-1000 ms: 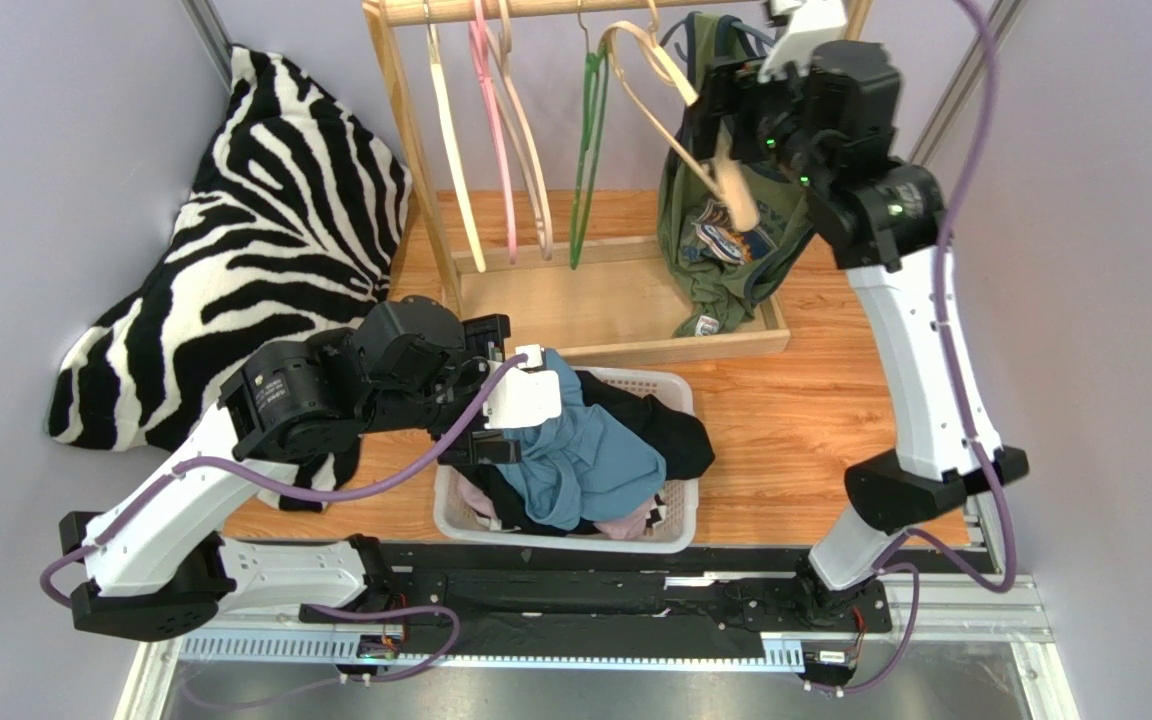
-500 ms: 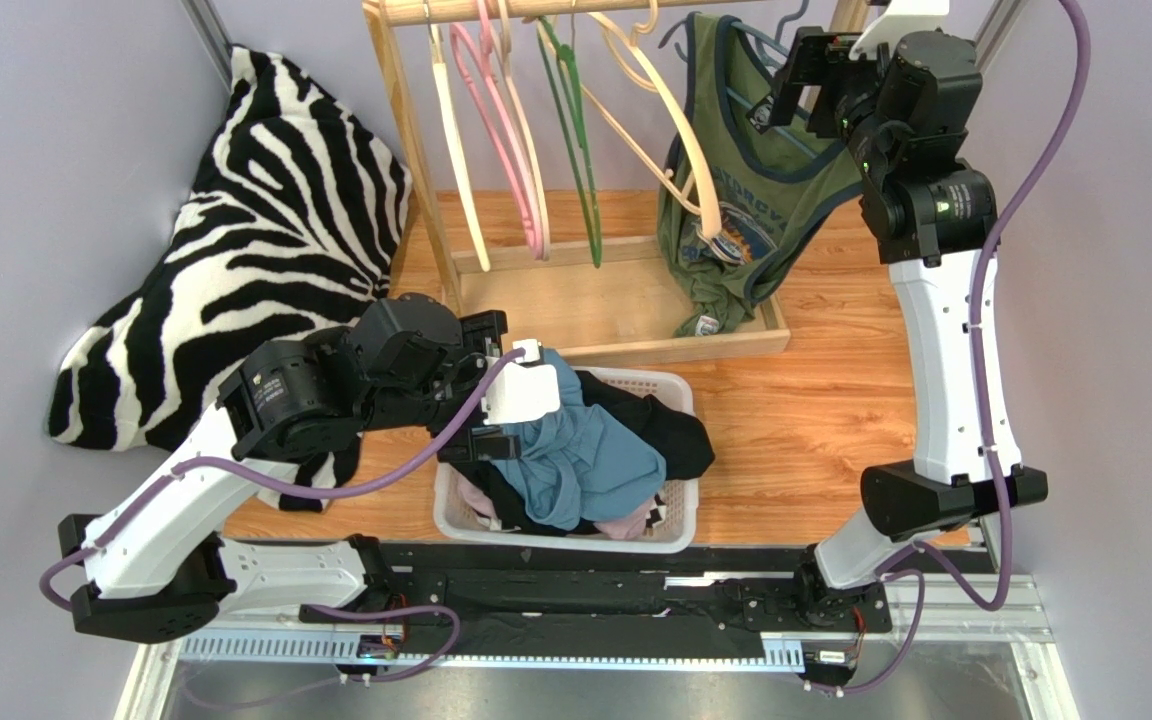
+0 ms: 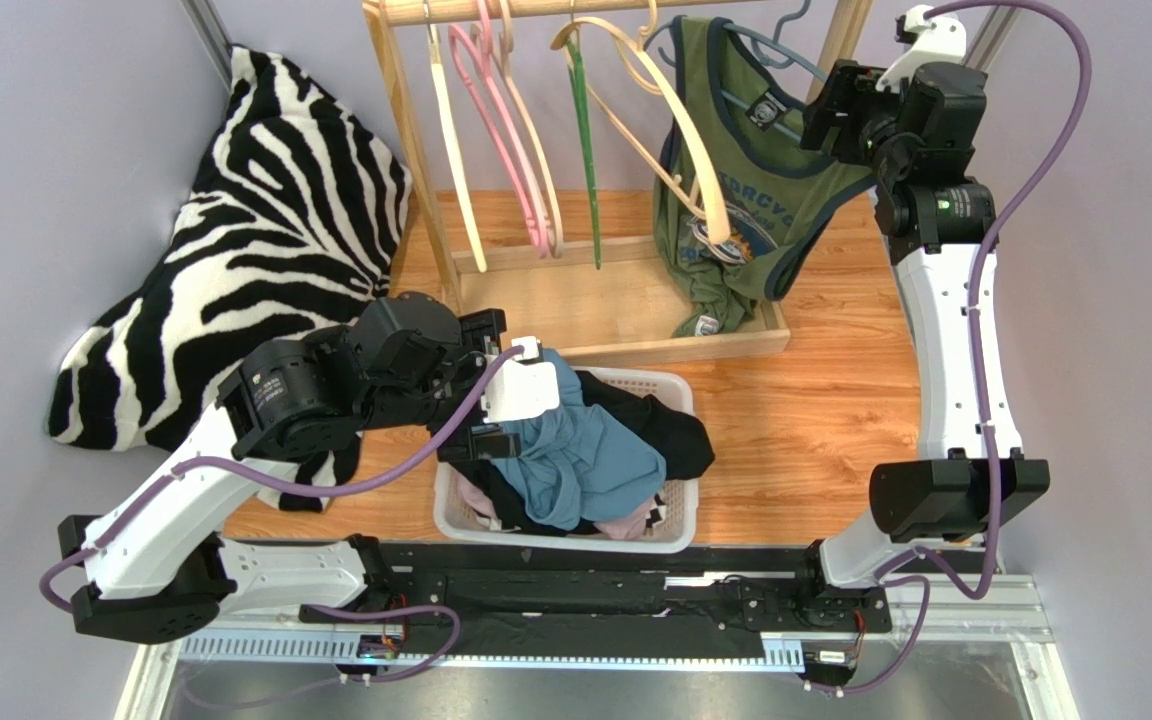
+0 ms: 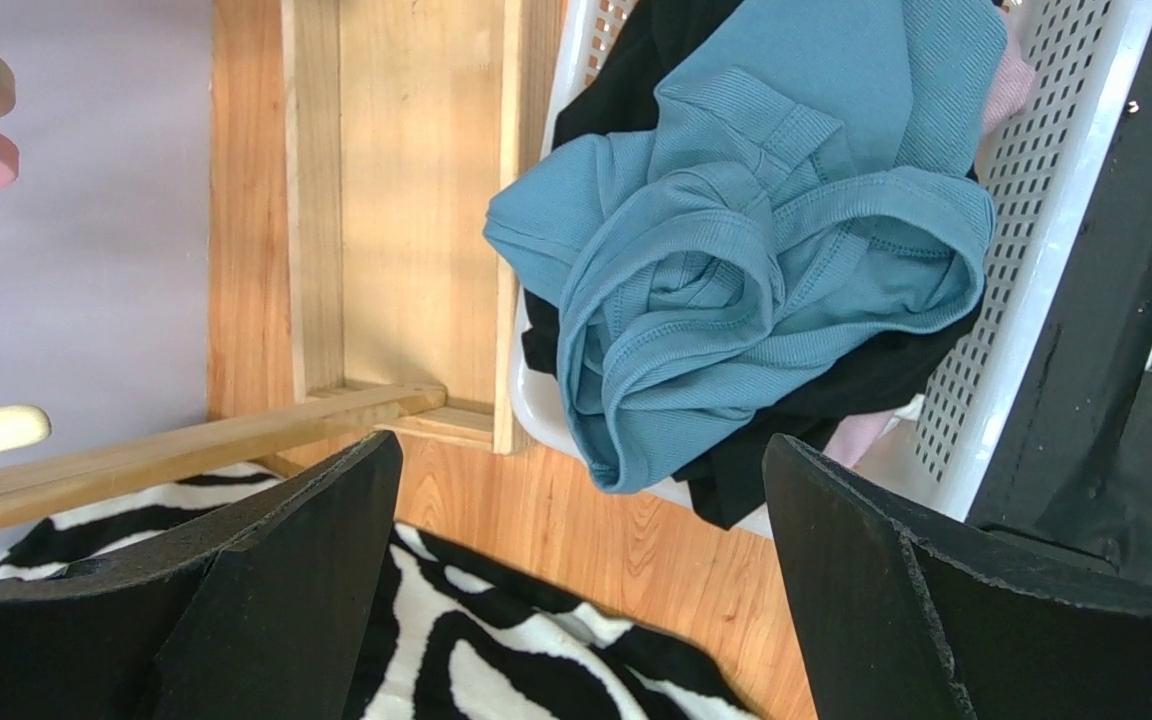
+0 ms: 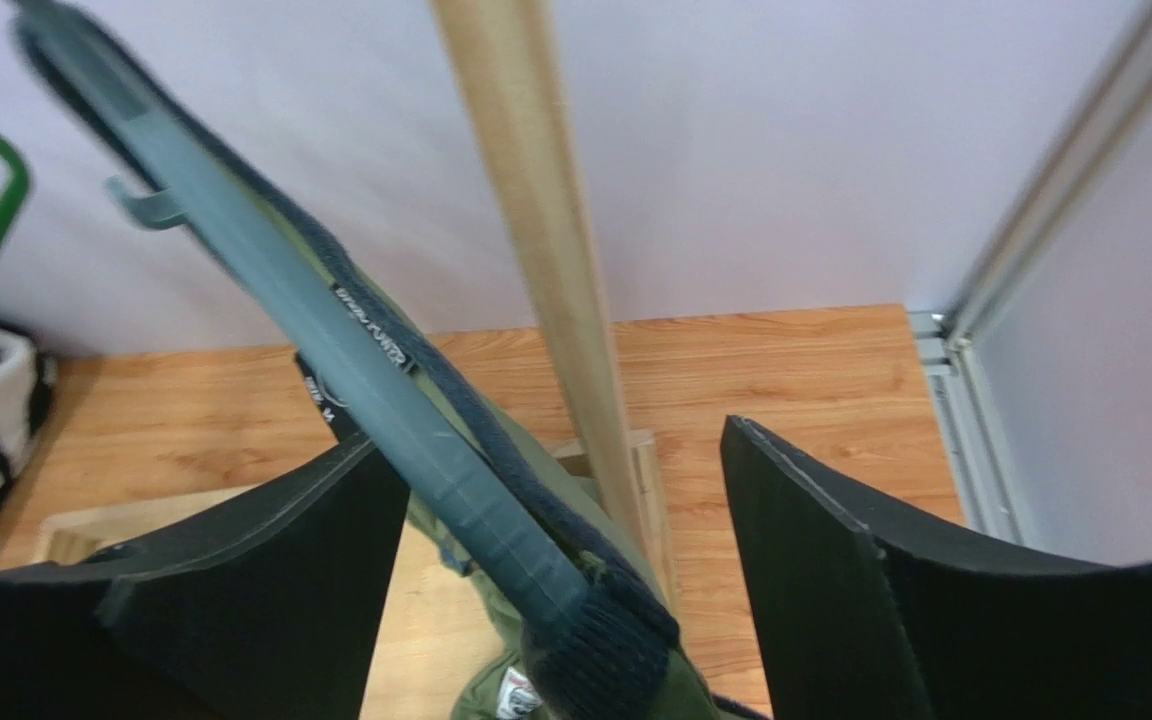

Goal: Remove the tank top from the hanger
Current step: Pick up the hanger from the clothesline.

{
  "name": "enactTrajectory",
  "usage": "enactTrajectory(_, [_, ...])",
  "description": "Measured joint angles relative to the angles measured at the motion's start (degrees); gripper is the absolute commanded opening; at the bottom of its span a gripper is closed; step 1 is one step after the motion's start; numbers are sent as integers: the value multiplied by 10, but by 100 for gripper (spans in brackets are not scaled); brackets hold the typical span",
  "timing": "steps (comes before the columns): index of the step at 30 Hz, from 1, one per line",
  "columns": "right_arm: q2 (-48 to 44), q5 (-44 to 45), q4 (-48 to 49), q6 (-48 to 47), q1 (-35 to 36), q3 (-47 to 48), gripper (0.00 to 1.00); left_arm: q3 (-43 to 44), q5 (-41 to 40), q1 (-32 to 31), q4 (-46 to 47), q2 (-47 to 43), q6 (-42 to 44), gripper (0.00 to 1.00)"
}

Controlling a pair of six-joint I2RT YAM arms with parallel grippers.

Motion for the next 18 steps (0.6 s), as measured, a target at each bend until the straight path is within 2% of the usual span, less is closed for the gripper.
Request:
enactTrajectory(5, [-6, -67, 2, 14, 0, 0, 65, 0, 1, 4, 0, 0, -2, 99])
enactTrajectory(9, [-15, -111, 3, 24, 0, 3, 46, 0, 2, 7, 0, 0, -4, 99])
enactTrajectory(12, [-13, -133, -10, 31, 1, 28, 44, 0, 3, 9, 0, 0, -4, 99])
enactTrajectory(15, [-11, -149, -23, 32, 5, 55, 48, 1, 5, 11, 0, 0, -4, 99])
enactTrajectory(18, [-6, -151, -36, 27, 18, 81, 46, 2, 7, 14, 0, 0, -7, 99])
